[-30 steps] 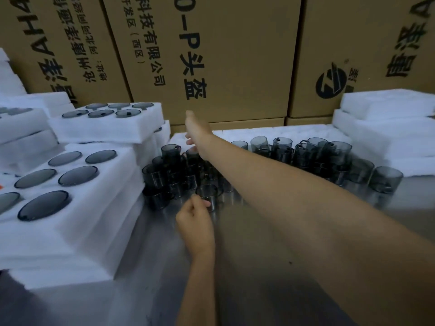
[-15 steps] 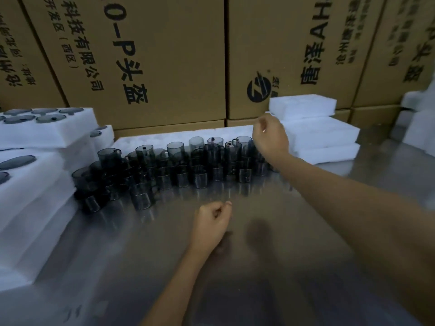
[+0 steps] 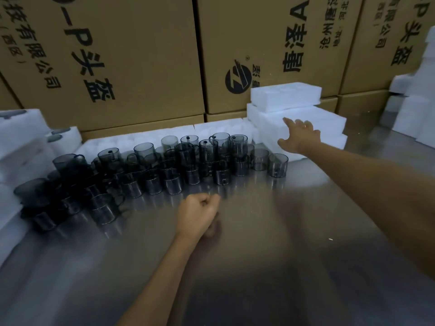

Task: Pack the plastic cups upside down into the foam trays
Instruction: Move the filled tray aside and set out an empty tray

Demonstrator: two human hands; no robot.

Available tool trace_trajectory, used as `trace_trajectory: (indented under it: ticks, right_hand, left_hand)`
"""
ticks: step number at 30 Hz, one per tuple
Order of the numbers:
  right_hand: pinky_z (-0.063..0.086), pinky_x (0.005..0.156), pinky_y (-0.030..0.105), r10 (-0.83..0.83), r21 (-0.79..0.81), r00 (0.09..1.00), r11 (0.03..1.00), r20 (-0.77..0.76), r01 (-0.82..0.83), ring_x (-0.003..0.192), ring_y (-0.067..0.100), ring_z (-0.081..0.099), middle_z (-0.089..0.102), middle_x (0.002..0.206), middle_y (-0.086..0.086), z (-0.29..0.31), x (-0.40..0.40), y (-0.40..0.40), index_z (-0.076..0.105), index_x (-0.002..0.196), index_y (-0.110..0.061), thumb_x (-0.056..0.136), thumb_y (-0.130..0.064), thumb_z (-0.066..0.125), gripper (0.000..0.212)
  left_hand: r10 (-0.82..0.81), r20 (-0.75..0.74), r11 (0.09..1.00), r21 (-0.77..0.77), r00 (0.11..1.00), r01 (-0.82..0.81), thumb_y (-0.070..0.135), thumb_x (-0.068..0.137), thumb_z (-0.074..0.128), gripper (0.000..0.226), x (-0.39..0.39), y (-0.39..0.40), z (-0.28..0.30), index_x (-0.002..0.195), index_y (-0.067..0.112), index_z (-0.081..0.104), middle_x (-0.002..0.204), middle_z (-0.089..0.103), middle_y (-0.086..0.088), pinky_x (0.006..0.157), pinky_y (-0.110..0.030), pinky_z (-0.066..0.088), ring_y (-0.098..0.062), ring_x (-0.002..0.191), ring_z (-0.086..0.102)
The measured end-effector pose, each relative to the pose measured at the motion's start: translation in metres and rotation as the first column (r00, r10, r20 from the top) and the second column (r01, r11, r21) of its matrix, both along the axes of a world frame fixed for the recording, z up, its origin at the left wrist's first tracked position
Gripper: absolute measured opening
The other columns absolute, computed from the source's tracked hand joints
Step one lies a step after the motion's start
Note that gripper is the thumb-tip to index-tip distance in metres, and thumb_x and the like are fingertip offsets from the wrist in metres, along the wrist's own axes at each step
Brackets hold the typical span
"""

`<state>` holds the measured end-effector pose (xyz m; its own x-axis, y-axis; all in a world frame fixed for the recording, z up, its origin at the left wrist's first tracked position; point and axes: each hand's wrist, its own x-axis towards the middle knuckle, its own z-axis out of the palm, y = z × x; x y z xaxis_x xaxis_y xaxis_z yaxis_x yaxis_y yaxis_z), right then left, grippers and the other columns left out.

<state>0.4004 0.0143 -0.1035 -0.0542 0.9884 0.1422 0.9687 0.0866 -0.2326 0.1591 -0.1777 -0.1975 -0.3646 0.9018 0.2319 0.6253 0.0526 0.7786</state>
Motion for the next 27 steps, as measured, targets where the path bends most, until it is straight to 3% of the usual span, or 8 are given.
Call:
trace_trajectory:
  ticks: [5,8,11,16,20,24,25,27]
  right_hand:
    - [0.017,0.119,0.050,-0.012,-0.048,0.994,0.999,0.104,0.017,0.148,0.040,0.014,0.023,0.159,0.015,0.008,0.000,0.018,0.033,0.153,-0.032,0.097,-0.029,0.052,0.059]
    - [0.017,0.119,0.049,-0.026,0.062,0.983,0.998,0.183,0.015,0.146,0.042,0.018,0.030,0.155,0.017,0.006,0.001,0.012,0.037,0.150,-0.029,0.098,-0.029,0.051,0.054]
    - [0.006,0.121,0.054,-0.048,0.197,0.977,0.980,0.210,0.005,0.152,0.043,0.004,0.014,0.164,0.018,0.012,-0.013,-0.011,0.034,0.148,-0.024,0.098,-0.025,0.050,0.052]
    - [-0.002,0.122,0.058,0.162,0.366,0.949,0.894,0.271,-0.258,0.154,0.035,-0.010,0.000,0.169,0.012,0.032,-0.054,-0.088,0.038,0.142,-0.010,0.095,-0.027,0.053,0.052]
    - [0.003,0.123,0.055,0.383,0.322,0.875,0.822,0.295,-0.469,0.155,0.037,0.000,0.007,0.168,0.014,0.030,-0.088,-0.178,0.036,0.143,-0.006,0.092,-0.027,0.048,0.056]
    - [0.023,0.117,0.051,0.581,0.253,0.753,0.713,0.309,-0.654,0.147,0.041,0.026,0.027,0.162,0.019,0.005,-0.109,-0.263,0.043,0.139,-0.003,0.095,-0.036,0.038,0.055]
    - [0.027,0.114,0.052,0.610,0.233,0.726,0.691,0.318,-0.684,0.143,0.043,0.031,0.032,0.159,0.020,-0.003,-0.111,-0.279,0.046,0.136,-0.003,0.094,-0.037,0.035,0.056]
    - [0.033,0.109,0.051,0.648,0.171,0.685,0.673,0.333,-0.720,0.138,0.044,0.038,0.037,0.156,0.019,-0.017,-0.115,-0.302,0.050,0.132,-0.004,0.091,-0.040,0.025,0.059]
  left_hand:
    - [0.025,-0.026,1.000,-0.006,0.999,-0.025,0.031,0.090,0.057,0.038,0.000,0.005,-0.001,0.065,0.005,0.069,0.054,0.065,-0.005,0.054,-0.025,0.046,-0.018,0.056,0.063]
    - [0.030,-0.010,1.000,-0.006,0.999,-0.030,0.030,0.090,0.057,0.038,-0.001,0.007,-0.002,0.064,0.004,0.067,0.056,0.066,-0.006,0.054,-0.026,0.045,-0.021,0.059,0.064]
    - [0.042,0.005,0.999,0.002,0.999,-0.042,0.029,0.090,0.057,0.037,-0.001,0.006,-0.001,0.063,0.005,0.068,0.053,0.064,-0.003,0.057,-0.028,0.048,-0.019,0.057,0.064]
    - [0.086,0.290,0.993,0.049,0.953,-0.105,0.026,0.095,0.056,0.040,-0.005,0.000,0.004,0.061,0.009,0.069,0.039,0.052,0.004,0.046,-0.017,0.040,-0.005,0.037,0.047]
    - [0.118,0.694,0.944,0.143,0.711,-0.297,0.023,0.102,0.048,0.039,-0.013,-0.016,0.009,0.072,0.005,0.066,0.054,0.054,-0.006,0.046,-0.022,0.035,-0.014,0.047,0.046]
    - [-0.035,0.921,0.938,0.165,0.387,-0.306,0.031,0.103,0.044,0.033,-0.031,-0.042,0.018,0.105,0.002,0.061,0.081,0.058,-0.010,0.066,-0.029,0.044,-0.019,0.071,0.054]
    - [-0.074,0.937,0.942,0.178,0.343,-0.285,0.035,0.102,0.045,0.036,-0.037,-0.051,0.017,0.111,0.003,0.060,0.089,0.060,-0.010,0.076,-0.032,0.047,-0.020,0.080,0.059]
    - [-0.100,0.926,0.948,0.200,0.365,-0.246,0.039,0.099,0.048,0.041,-0.048,-0.069,0.013,0.119,0.006,0.062,0.103,0.066,-0.009,0.091,-0.036,0.048,-0.021,0.095,0.063]
